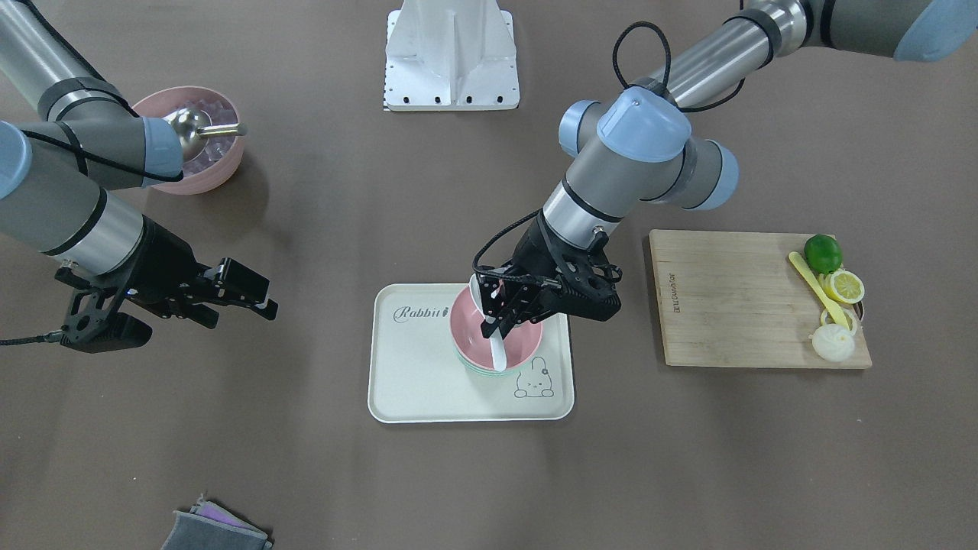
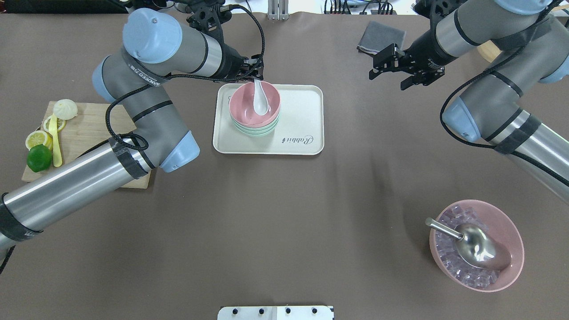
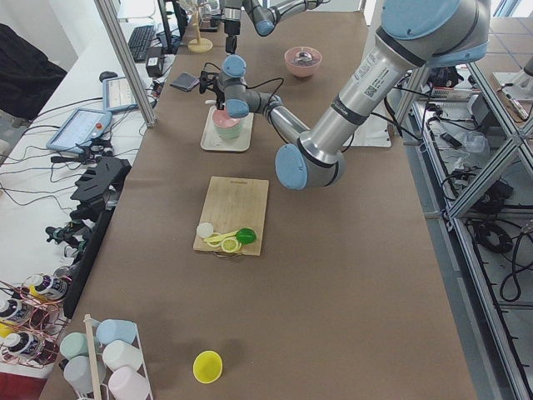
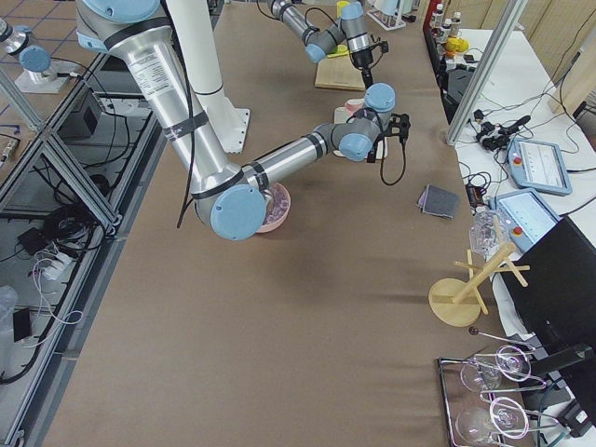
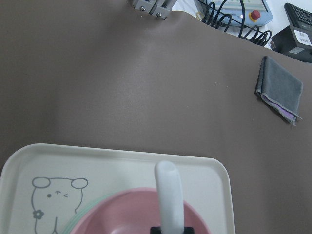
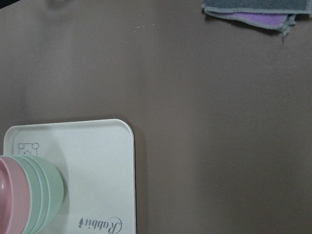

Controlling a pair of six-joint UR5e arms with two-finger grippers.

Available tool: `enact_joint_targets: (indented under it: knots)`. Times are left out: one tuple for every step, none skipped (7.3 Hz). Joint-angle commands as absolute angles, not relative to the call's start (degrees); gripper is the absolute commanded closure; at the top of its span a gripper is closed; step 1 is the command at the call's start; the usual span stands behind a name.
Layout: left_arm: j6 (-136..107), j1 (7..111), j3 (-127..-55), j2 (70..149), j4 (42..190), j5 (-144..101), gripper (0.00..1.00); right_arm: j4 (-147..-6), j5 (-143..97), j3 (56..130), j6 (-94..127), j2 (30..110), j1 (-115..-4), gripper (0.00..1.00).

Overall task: Stack pink bowl on green and place spoon
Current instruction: 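Lower the white spoon into the pink bowl with the left gripper and release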

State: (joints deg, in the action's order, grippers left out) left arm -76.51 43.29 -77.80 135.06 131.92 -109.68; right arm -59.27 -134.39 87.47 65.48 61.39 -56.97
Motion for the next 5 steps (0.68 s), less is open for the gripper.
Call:
enact_joint_targets:
  knots:
    - [-76.73,44.2,-77.78,135.18,131.84,-109.77,0.47,-59.24,-134.38,87.54,65.48,61.52,-56.95,0.0]
    - [-76.73,44.73,-77.78,135.18,131.84,-109.95,0.35,-59.24,-134.47,87.54,65.48,61.52,-57.04,0.0]
    - [-76.64,44.82,-77.87,135.18,132.1,-109.95,0.33,-59.24,-134.47,87.54,65.48,61.52,-57.04,0.0]
    - [-76.73,44.91,-78.57,134.83,132.19,-109.95,0.33,-59.33,-134.82,87.8,65.57,61.61,-57.74,0.0]
    - [-75.95,45.17,-81.1,131.95,132.54,-109.95,0.23,-59.33,-135.96,87.98,65.57,62.31,-59.48,0.0]
